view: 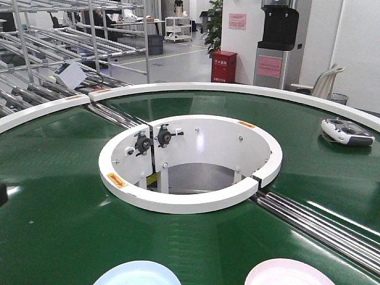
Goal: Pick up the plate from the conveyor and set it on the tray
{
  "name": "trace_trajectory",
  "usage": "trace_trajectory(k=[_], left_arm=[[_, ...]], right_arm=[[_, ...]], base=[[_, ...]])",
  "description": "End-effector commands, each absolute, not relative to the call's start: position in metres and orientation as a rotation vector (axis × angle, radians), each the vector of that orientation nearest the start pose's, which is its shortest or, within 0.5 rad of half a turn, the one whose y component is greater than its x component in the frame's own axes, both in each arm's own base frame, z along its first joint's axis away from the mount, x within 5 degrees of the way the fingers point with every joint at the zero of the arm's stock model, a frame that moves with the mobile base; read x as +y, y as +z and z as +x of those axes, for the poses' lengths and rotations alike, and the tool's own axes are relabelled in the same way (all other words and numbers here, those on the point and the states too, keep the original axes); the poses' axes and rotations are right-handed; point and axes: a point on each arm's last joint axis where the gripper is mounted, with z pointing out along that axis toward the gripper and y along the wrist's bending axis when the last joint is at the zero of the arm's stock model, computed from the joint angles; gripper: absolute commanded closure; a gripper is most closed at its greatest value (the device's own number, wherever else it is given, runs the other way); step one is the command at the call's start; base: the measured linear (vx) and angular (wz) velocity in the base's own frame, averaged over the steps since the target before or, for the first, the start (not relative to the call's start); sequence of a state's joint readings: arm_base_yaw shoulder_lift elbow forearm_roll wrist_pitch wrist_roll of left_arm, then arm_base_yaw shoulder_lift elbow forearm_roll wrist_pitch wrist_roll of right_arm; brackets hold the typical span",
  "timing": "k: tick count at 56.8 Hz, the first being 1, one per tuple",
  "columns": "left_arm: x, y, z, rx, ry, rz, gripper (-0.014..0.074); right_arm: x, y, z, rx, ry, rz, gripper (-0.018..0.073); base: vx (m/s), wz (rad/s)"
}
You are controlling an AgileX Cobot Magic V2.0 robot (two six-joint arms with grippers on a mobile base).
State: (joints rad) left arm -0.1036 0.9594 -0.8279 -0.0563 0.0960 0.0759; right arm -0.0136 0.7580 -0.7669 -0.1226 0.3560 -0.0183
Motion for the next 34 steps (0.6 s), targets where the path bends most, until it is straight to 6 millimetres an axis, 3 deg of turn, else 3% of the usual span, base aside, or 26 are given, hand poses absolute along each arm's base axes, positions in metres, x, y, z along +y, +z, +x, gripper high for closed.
trace_trajectory(k=[1,11,17,25,34], left_arm=[[-0.022,0.395,0.209,1.597,-0.080,0.083,0.0505],[-0.022,0.389,0.214,1.637,-0.080,0.087,0.0294],[-0.023,0.380,0.223,1.692,-0.105,0.064,0.0182],[-0.026,0.362,0.238,1.795,-0.262,-0.111,0.0146],[-0.034,0.331,0.266,2.136,-0.283,-0.106,0.0146]], right_arm=[[-0.007,0.379,0.162,1.779,-0.153,-0.082,0.0447],[-0.007,0.369,0.173,1.856,-0.110,-0.029,0.0123],[-0.007,0.365,0.181,1.866,-0.104,-0.026,0.0001],[-0.006,0.354,0.191,1.951,-0.014,0.067,-0.0044],[-0.007,0.331,0.218,2.255,-0.001,0.127,-0.0032]], base=[[0.00,0.00],[0.00,0.00],[0.00,0.00],[0.00,0.00],[0.00,0.00]])
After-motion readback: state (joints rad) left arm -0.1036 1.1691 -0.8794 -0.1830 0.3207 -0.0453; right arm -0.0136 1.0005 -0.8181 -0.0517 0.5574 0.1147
